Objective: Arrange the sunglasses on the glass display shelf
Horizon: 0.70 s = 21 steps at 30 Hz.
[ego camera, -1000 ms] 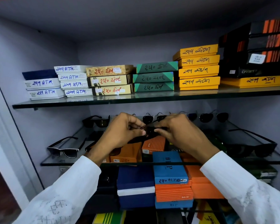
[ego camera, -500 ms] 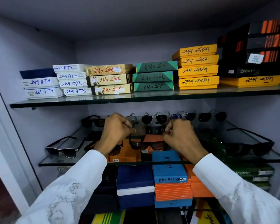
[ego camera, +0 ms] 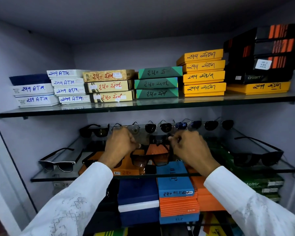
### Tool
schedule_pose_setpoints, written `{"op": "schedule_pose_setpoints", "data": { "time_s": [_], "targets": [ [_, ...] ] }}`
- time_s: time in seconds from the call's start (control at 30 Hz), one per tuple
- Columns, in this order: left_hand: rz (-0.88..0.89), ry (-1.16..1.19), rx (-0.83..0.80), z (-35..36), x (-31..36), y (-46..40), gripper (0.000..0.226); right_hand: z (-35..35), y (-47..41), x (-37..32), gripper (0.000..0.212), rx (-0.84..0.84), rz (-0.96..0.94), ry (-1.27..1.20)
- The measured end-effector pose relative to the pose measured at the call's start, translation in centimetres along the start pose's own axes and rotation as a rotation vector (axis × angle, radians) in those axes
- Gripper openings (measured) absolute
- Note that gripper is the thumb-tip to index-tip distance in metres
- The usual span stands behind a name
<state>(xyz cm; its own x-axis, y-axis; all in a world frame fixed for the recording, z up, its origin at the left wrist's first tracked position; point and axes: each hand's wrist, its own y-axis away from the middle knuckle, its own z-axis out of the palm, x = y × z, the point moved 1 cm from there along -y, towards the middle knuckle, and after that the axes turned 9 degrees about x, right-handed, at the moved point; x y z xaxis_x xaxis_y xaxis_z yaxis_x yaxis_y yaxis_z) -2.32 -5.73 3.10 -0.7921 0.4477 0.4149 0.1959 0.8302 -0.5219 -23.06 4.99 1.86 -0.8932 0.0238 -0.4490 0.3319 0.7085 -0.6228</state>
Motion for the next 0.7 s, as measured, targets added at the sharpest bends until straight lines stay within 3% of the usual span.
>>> {"op": "schedule_pose_setpoints", "data": {
  "time_s": [0.1, 0.2, 0.3, 0.47, 0.6, 0.7],
  "targets": [
    [0.034, 0.034, 0.037, 0.0, 0.8, 0.2, 0.021, -1.7, -1.0, 1.7, 0.029, 0.047, -0.003, 0.247],
    [0.076, 0.064, 0.088, 0.0, 2.7, 0.4, 0.021, -2.3, -1.8, 3.1, 0.037, -0.085, 0.064, 0.473],
    [0.137, 0.090, 0.130, 0.2, 5.0, 0.5, 0.019, -2.2, -1.8, 3.8, 0.032, -0.163, 0.081, 0.510],
    [0.272, 0.223, 0.115, 1.0, 8.0, 0.7, 0.016, -3.2, -1.8, 4.8, 0.023, -0.059, -0.001, 0.313],
    [0.300, 0.269, 0.126, 1.8, 9.3, 0.8, 0.028, -4.8, -1.4, 5.0, 0.023, -0.032, -0.093, 0.000],
    [0.285, 0.336, 0.117, 1.8, 10.1, 0.7, 0.019, -6.1, -1.2, 5.2, 0.021, 0.022, -0.105, -0.131]
  ]
}}
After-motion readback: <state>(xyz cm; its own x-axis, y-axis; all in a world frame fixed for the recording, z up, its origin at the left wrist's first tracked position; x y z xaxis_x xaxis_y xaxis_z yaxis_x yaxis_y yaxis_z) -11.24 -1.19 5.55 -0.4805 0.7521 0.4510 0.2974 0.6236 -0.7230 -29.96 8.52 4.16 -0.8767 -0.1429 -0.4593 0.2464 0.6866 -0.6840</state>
